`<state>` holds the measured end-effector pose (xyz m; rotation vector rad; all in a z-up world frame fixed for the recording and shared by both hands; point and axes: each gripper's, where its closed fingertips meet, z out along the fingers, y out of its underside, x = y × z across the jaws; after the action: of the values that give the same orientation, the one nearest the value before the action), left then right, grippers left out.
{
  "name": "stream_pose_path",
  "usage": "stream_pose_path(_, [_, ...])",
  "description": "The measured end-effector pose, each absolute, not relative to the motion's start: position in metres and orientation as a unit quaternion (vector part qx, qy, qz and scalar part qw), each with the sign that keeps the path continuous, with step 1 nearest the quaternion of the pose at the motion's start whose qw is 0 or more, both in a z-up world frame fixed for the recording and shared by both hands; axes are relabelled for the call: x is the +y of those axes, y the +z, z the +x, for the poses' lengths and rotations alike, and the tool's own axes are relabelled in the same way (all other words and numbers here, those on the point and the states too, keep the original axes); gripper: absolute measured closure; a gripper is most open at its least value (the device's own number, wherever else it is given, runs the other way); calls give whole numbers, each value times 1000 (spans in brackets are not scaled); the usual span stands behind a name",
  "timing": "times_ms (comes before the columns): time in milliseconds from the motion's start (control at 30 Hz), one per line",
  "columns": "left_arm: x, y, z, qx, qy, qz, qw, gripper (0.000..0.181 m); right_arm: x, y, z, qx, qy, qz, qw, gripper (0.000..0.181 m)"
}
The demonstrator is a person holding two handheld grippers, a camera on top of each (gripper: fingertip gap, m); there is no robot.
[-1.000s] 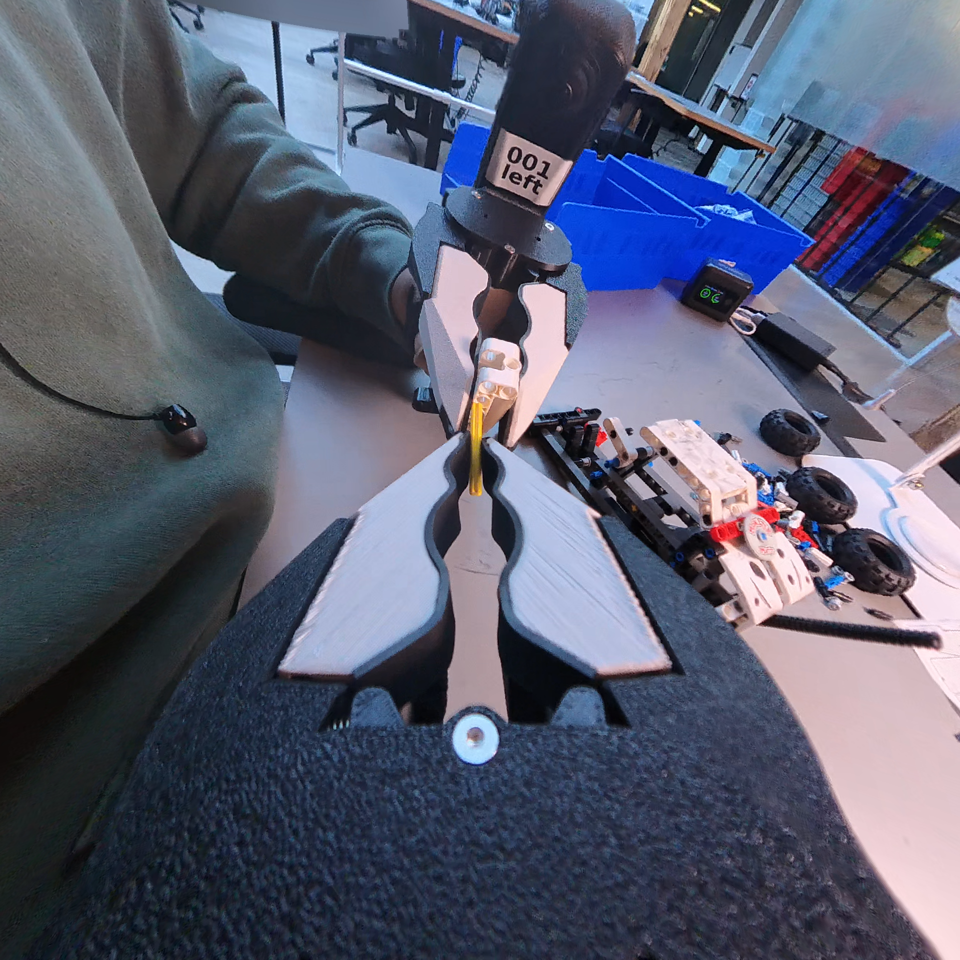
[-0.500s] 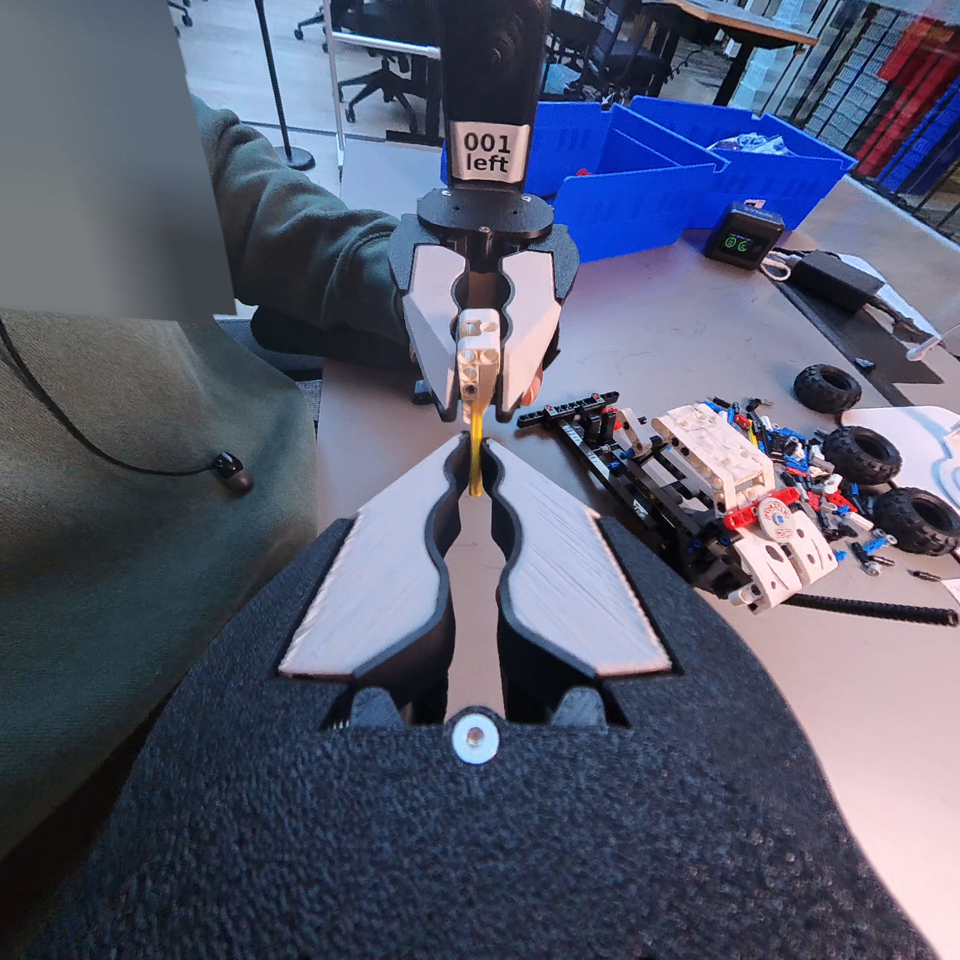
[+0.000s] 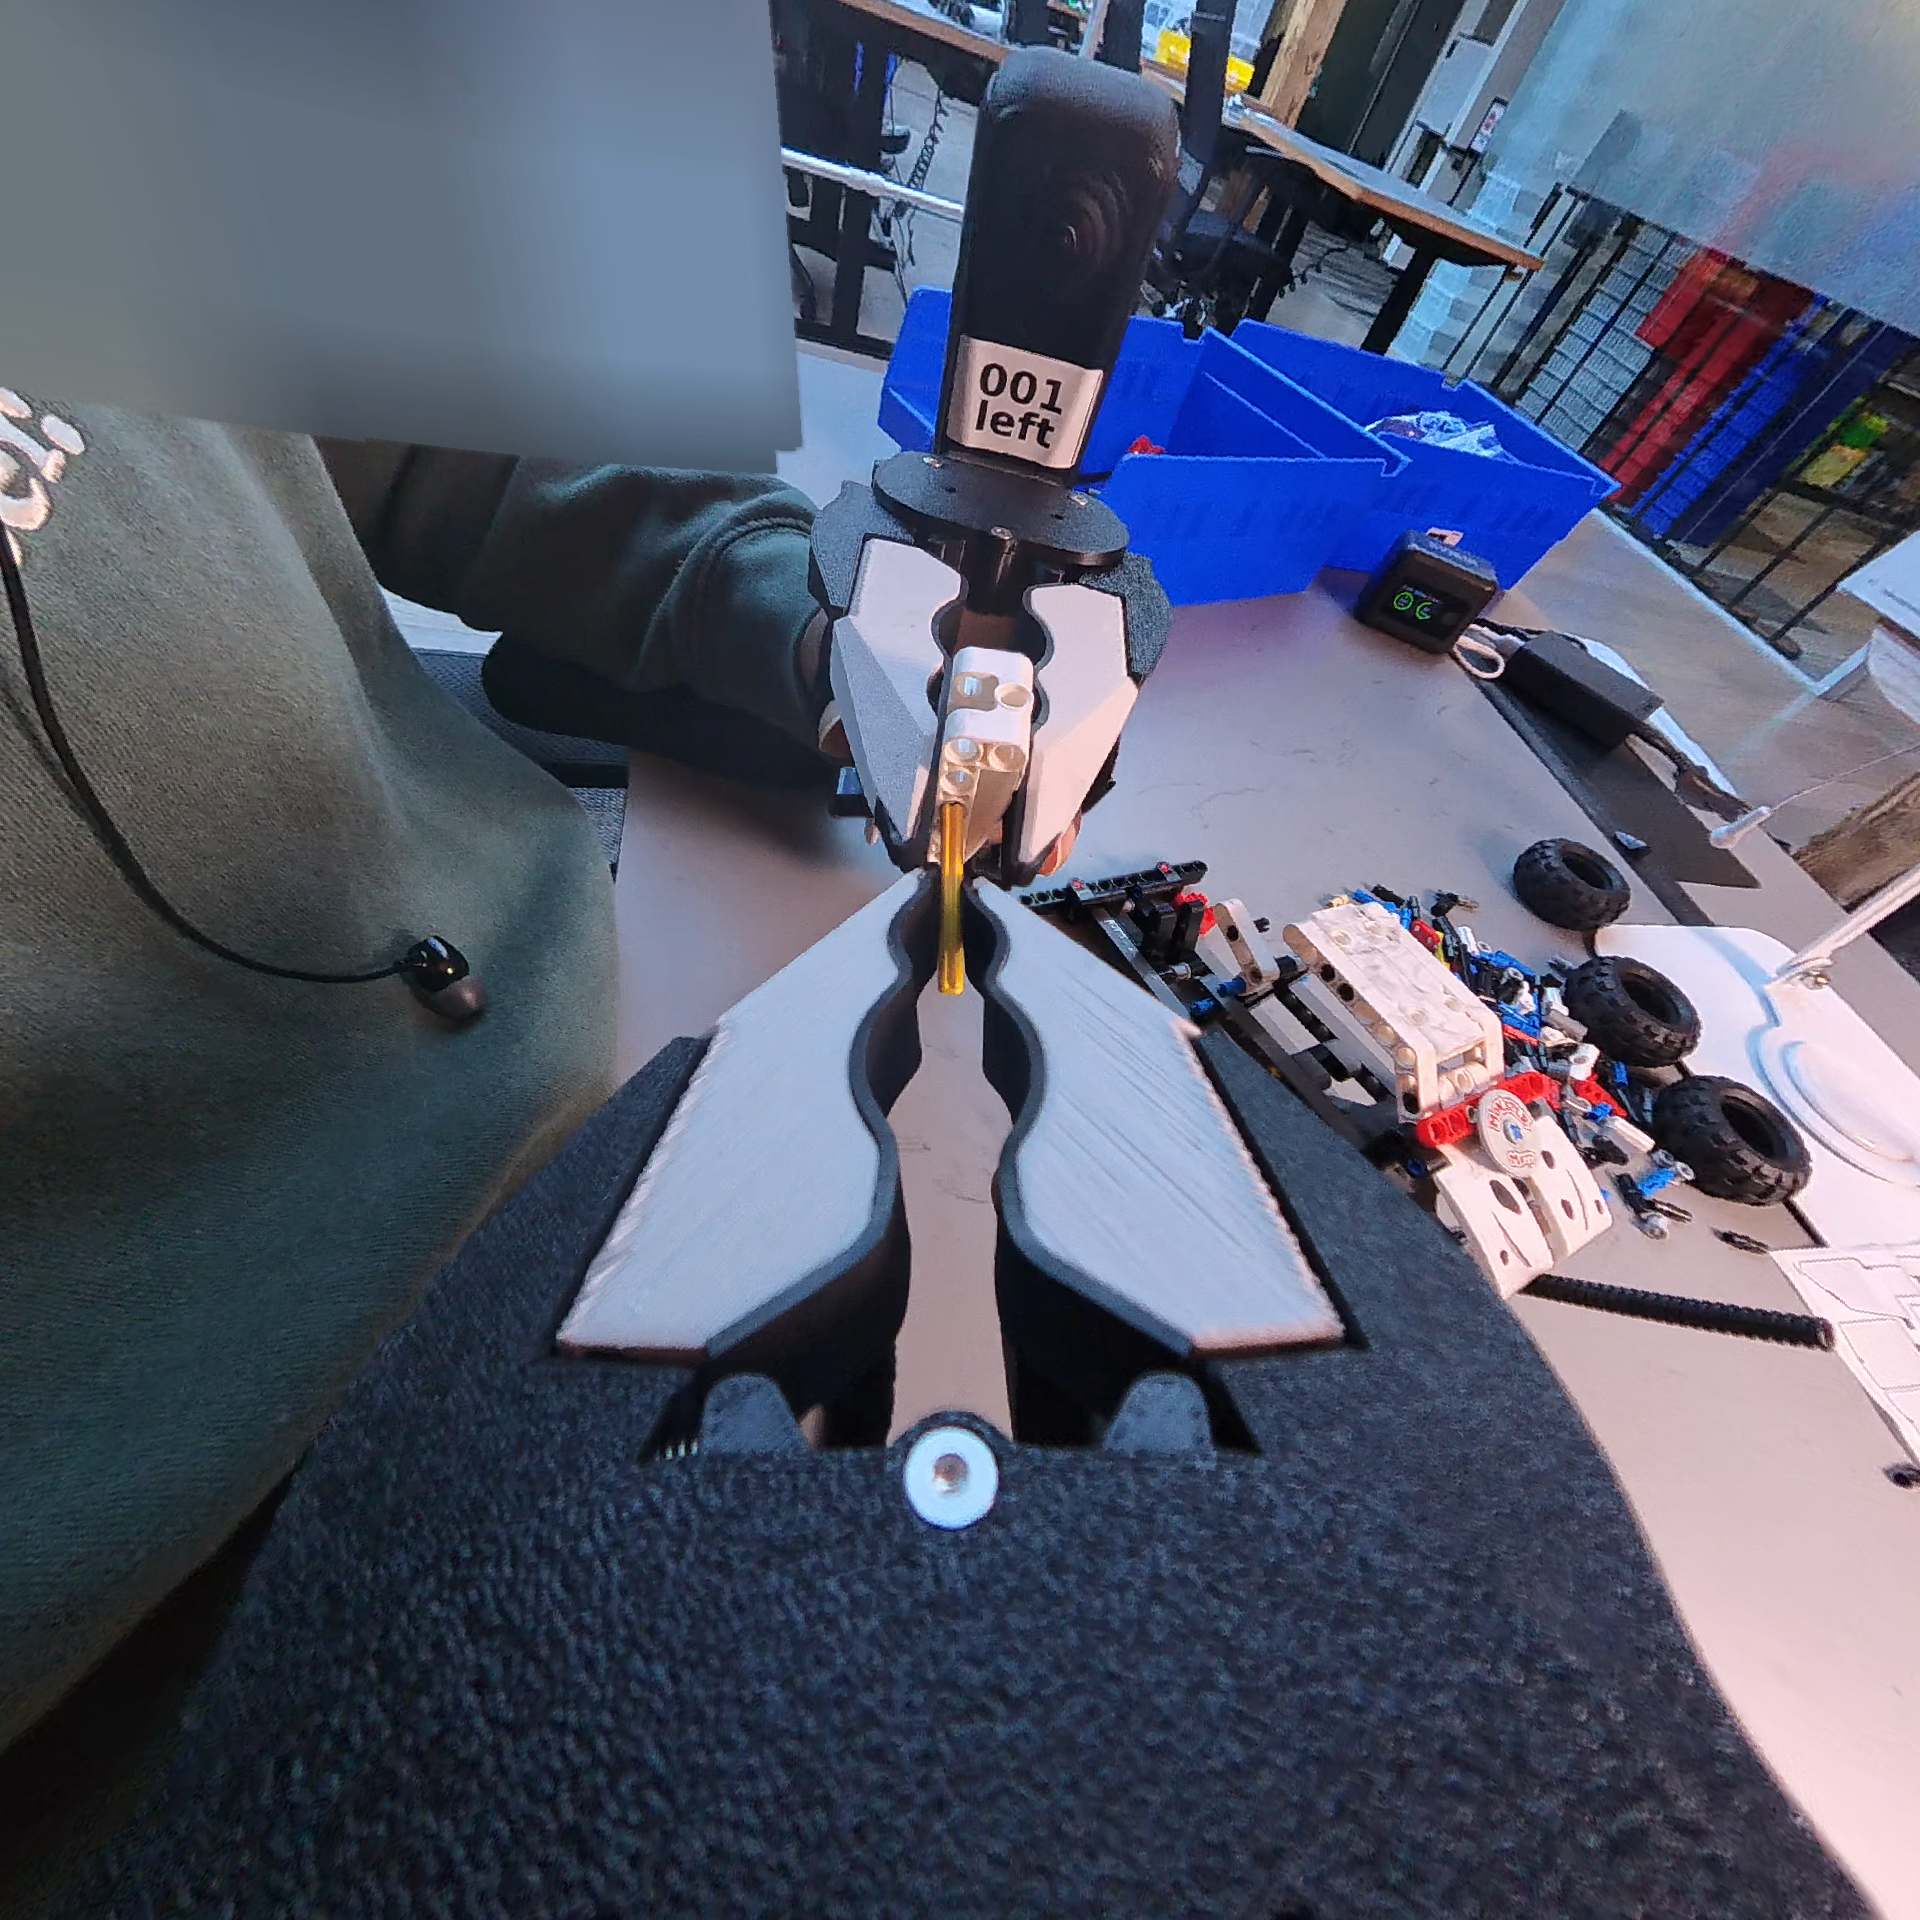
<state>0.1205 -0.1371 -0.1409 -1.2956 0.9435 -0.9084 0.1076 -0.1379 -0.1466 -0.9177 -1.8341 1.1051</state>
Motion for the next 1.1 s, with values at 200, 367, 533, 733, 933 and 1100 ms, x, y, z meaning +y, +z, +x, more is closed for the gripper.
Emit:
stream_pose_path(200, [-139, -140, 120, 415, -380, -555, 613, 166, -141, -147, 106, -704, 459, -380, 387, 180])
stream_pose_path(367, [-145, -143, 126, 441, -371, -554, 601, 166, -151, -157, 107, -681, 513, -409, 324, 181])
stream_pose_path(533, [-151, -144, 136, 479, -356, -546, 587, 166, -162, -160, 109, -661, 573, -416, 251, 180])
stream_pose_path(733, [-133, -172, 127, 469, -327, -608, 551, 166, -134, -189, 105, -699, 484, -450, 273, 180])
stream_pose_path(933, [-101, -227, 110, 425, -244, -739, 462, 165, -92, -223, 109, -738, 342, -477, 333, 179])
stream_pose_path(1100, [-93, -264, 112, 436, -194, -790, 383, 164, -84, -232, 110, -748, 314, -479, 337, 179])
